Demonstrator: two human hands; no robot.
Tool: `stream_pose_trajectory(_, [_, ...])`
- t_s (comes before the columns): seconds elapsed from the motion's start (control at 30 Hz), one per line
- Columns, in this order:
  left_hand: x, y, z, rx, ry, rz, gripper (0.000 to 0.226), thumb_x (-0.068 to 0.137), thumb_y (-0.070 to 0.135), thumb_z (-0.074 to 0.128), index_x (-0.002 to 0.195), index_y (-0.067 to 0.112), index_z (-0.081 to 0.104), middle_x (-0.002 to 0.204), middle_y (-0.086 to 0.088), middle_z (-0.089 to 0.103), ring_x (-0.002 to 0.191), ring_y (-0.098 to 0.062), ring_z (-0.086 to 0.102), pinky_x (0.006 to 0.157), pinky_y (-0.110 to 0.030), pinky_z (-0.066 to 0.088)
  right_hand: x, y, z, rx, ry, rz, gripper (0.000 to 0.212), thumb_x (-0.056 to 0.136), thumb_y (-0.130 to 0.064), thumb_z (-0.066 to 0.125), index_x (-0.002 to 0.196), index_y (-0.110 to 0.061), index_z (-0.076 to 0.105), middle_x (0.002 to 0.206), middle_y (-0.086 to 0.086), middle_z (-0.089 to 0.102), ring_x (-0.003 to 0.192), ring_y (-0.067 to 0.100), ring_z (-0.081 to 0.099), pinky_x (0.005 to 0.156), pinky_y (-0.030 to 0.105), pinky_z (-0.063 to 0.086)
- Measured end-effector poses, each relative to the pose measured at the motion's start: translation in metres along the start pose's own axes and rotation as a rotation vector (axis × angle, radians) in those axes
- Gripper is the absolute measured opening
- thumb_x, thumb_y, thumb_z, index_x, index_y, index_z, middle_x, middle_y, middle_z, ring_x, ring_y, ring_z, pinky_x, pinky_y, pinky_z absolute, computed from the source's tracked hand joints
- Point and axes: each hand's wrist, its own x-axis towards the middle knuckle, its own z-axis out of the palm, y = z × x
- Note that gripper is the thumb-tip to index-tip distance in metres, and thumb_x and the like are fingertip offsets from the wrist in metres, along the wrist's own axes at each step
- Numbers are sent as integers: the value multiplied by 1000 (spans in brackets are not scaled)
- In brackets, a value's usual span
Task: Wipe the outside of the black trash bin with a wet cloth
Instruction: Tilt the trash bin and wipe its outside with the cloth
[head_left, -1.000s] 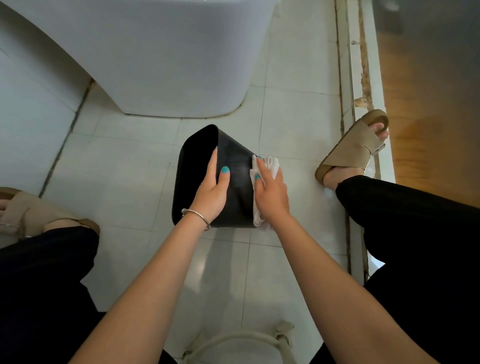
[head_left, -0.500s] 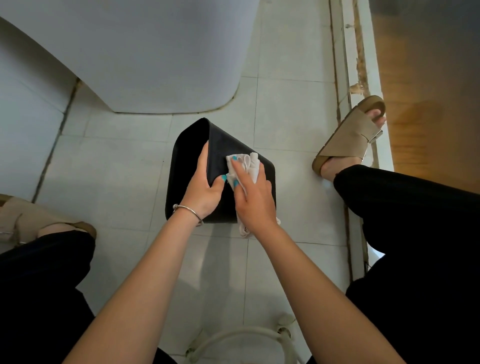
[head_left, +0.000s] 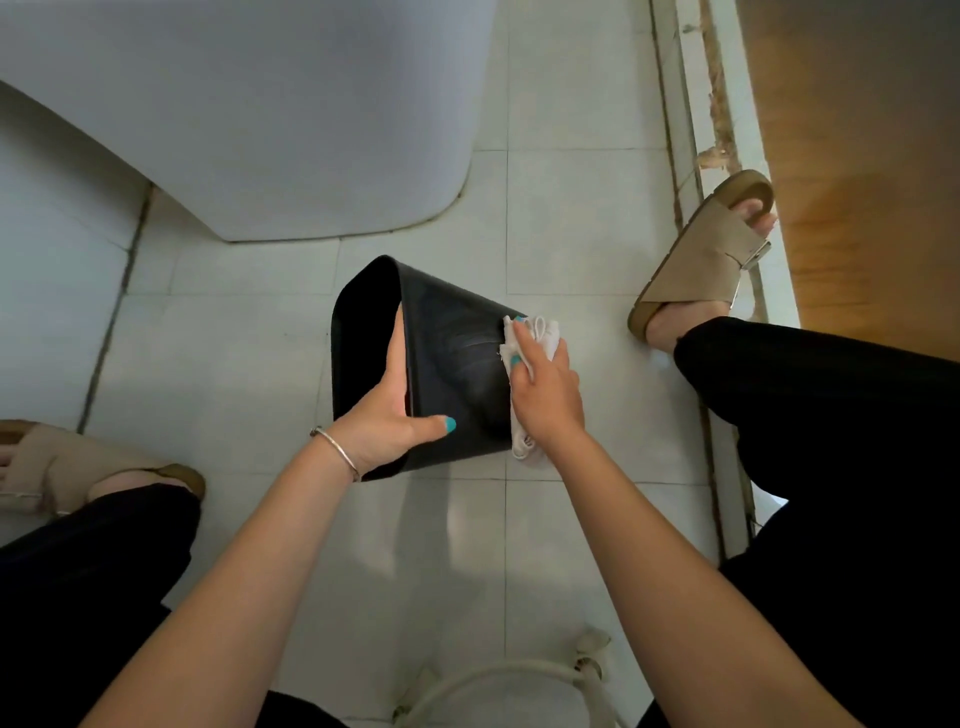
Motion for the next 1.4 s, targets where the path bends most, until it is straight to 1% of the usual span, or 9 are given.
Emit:
stream_pose_trajectory(0.2, [-19,-14,15,134,422,-1,84,92,11,59,154,24,4,145,19,28,129,1,32,101,-9,26,-3,-9,9,54,0,11,48,104,-31,32,147,-53,25,157,2,19,121,29,43,93,35,41])
stream_pose_trajectory(0.43, [-29,-27,10,182,173,4,128,74,6,80,145,36,-22,132,43,11,108,39,22,85,9,24,-1,-6,9,69,12,23,48,105,-32,33,148,-51,24,156,2,21,124,28,40,96,37,42])
stream_pose_trajectory(0.53, [-30,-32,8,194,192,16,122,77,2,75,144,40,-20,136,47,6,117,34,21,91,6,24,-1,-6,11,120,17,22,48,104,-31,31,147,-52,26,155,2,23,124,28,41,97,37,41])
stream_pose_trajectory(0.63, [-35,-32,13,260,320,14,109,82,4,71,150,39,-6,138,48,8,98,20,45,81,1,30,0,-5,15,208,21,42,48,104,-30,32,147,-51,28,154,2,24,125,30,43,100,39,42])
stream_pose_trajectory(0.8, [-36,-37,20,197,440,-16,117,82,1,70,147,37,-21,159,15,5,132,6,24,94,-1,27,3,-6,15,192,3,24,48,104,-28,31,147,-50,28,152,2,27,122,28,44,89,29,37])
stream_pose_trajectory(0.9, [-31,-37,18,153,413,-13,110,80,-1,71,151,32,-7,156,14,18,138,0,27,106,-15,28,2,-5,16,199,19,22,48,104,-29,31,147,-51,29,150,2,28,121,27,44,91,31,40])
stream_pose_trajectory(1.1, [-24,-31,14,194,365,7,104,82,-3,68,153,30,0,122,47,22,108,18,32,83,6,27,2,-4,17,197,29,43,48,103,-29,32,146,-51,28,155,1,22,124,30,43,100,40,43])
stream_pose_trajectory(1.27, [-23,-27,14,263,368,33,104,80,-5,67,153,29,1,111,45,28,101,-9,50,88,-18,35,-11,-20,15,-20,56,-80,54,101,-24,38,148,-49,27,157,5,16,113,34,42,94,40,43])
stream_pose_trajectory(1.4, [-21,-28,12,256,365,36,106,79,-7,67,153,30,1,120,31,44,102,-11,50,91,-29,44,-30,-48,21,-170,70,-293,60,97,-22,42,149,-45,23,158,14,13,103,35,43,86,42,46])
